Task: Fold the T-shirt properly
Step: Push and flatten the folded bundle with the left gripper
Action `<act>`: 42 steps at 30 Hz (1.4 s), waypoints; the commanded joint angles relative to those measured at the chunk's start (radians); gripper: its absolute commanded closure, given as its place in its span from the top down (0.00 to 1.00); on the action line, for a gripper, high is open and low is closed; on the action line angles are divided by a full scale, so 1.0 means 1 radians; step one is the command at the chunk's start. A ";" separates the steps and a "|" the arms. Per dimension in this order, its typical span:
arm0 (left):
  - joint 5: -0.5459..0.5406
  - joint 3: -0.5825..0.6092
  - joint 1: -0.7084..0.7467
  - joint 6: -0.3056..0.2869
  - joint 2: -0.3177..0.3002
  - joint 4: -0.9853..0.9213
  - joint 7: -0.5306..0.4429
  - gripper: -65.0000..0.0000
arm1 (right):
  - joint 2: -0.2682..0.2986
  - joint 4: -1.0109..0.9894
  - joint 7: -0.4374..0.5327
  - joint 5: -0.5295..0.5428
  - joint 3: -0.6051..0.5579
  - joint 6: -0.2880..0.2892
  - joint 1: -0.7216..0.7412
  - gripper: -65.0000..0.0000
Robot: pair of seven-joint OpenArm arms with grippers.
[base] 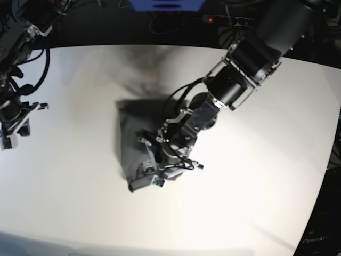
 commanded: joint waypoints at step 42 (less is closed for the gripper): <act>-0.011 -0.025 0.043 0.003 -0.055 0.515 -0.160 0.03 | 0.017 0.019 0.078 0.001 0.011 -0.001 -0.076 0.00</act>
